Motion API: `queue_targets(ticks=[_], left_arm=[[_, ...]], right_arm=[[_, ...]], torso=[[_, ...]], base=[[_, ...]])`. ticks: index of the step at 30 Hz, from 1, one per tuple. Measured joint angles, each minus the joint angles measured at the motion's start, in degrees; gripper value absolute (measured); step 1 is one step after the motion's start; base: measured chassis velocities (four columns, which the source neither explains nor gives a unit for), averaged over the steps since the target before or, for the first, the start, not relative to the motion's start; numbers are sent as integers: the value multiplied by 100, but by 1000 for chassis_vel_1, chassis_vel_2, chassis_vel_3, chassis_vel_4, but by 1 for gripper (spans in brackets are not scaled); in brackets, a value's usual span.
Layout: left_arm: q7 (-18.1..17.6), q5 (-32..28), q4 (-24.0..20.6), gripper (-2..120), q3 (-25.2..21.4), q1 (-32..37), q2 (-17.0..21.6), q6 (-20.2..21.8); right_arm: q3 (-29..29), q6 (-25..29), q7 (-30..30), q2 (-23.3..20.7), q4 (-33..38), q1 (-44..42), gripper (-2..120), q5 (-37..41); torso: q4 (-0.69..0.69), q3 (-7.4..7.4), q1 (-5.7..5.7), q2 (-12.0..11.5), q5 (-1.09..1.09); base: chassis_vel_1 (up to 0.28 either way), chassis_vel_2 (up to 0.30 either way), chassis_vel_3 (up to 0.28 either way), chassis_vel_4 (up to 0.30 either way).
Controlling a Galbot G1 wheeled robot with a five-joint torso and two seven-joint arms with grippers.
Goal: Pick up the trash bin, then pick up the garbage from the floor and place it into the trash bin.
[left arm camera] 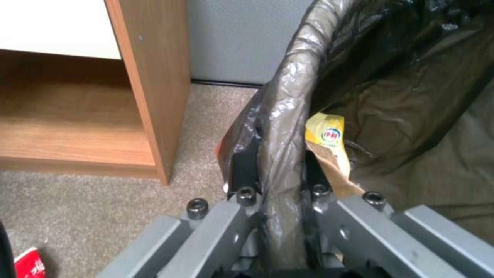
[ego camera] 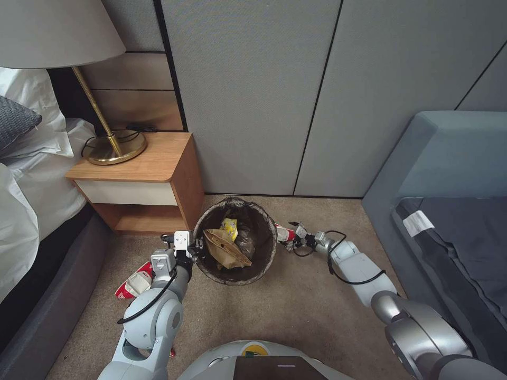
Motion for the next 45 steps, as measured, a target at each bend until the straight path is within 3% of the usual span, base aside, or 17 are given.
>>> queue_targets(ticks=[17,20,23,28,32,38,39,42,43,45], left_arm=[[-1,2,0,0,-1,1,0,-7],[-1,1,0,0,0,1,-1,-8],[-3,1,0,0,-5,5,7,-12],[-3,0,0,0,-7,5,14,-17],[-4,-1,13,0,6,-5,11,-24],[-3,-1,21,0,20,-9,7,-26],[-3,-1,27,0,21,-10,7,-27],[-2,-1,33,0,18,-11,9,-28],[-1,-1,38,0,17,-11,12,-30],[0,-1,39,0,17,-10,12,-30]], right_arm=[[120,-83,340,231,-425,-4,100,-65],[176,-105,383,259,-516,-11,94,-99],[329,-132,500,275,-688,-11,78,-183],[384,-139,523,258,-691,-11,72,-192],[423,-144,527,240,-690,-12,45,-193],[433,-145,542,224,-687,-16,30,-190],[433,-145,545,217,-673,-21,22,-190],[431,-144,546,209,-655,-25,15,-188],[421,-142,559,210,-641,-24,6,-184],[412,-141,571,219,-635,-19,2,-183]], torso=[[0,0,0,0,1],[0,0,0,0,0],[-1,0,0,0,1],[0,0,0,0,1],[0,0,0,0,1],[0,0,0,0,0],[0,0,0,0,1],[0,0,0,0,1],[0,0,0,0,0],[0,0,0,0,1]], base=[[0,0,0,0],[0,0,0,0],[0,0,0,0],[0,0,0,0],[0,0,0,0],[0,0,0,0],[0,0,0,0],[0,0,0,0],[0,0,0,0],[0,0,0,0]])
